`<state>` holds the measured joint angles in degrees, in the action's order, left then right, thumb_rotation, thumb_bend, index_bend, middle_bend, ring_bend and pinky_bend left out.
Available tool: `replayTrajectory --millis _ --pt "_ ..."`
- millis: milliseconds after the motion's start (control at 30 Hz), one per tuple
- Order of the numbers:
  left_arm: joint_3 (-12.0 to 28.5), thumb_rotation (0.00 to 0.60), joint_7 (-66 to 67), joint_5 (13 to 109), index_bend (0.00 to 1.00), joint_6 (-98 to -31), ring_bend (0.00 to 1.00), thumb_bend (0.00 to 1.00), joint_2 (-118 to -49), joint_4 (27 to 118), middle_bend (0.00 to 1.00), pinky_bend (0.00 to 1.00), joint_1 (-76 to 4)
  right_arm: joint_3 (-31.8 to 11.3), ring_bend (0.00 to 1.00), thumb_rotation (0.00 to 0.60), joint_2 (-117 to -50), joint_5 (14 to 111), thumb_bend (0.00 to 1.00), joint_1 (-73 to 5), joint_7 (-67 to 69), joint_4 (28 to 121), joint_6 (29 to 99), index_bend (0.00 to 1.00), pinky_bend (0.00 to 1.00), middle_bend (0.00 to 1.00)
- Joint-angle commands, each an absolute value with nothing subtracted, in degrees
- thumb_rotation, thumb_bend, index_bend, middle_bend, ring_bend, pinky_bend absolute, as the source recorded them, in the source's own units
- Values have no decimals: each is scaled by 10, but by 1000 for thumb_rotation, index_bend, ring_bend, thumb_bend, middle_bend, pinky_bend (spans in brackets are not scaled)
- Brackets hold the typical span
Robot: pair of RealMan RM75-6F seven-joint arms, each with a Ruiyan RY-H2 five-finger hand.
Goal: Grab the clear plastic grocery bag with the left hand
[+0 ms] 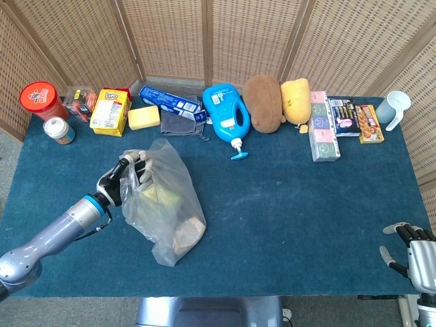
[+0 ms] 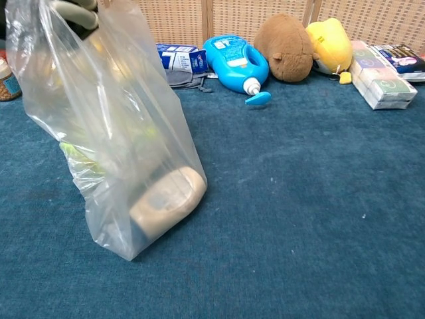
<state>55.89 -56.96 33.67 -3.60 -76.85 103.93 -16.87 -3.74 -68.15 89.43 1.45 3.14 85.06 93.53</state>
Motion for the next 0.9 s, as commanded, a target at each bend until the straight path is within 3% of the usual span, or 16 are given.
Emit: replayTrajectory --millis 33,133,700,900 --pt "570 379 -566 333 605 -31 742 692 -763 1046 659 812 -164 -38 434 600 -681 894 307 15 31 851 936 442 383 439" --pt "581 407 -564 329 611 -33 742 706 -758 1051 667 816 -164 -38 434 600 -680 895 306 14 31 852 936 443 383 440" --pt "655 413 -570 296 613 -47 742 696 -714 1094 669 827 -193 -38 434 600 -680 893 307 14 33 852 933 445 383 439" --pt "657 412 -583 269 619 -67 742 696 -679 1110 672 827 -230 -38 434 600 -681 893 307 12 34 852 931 445 384 439"
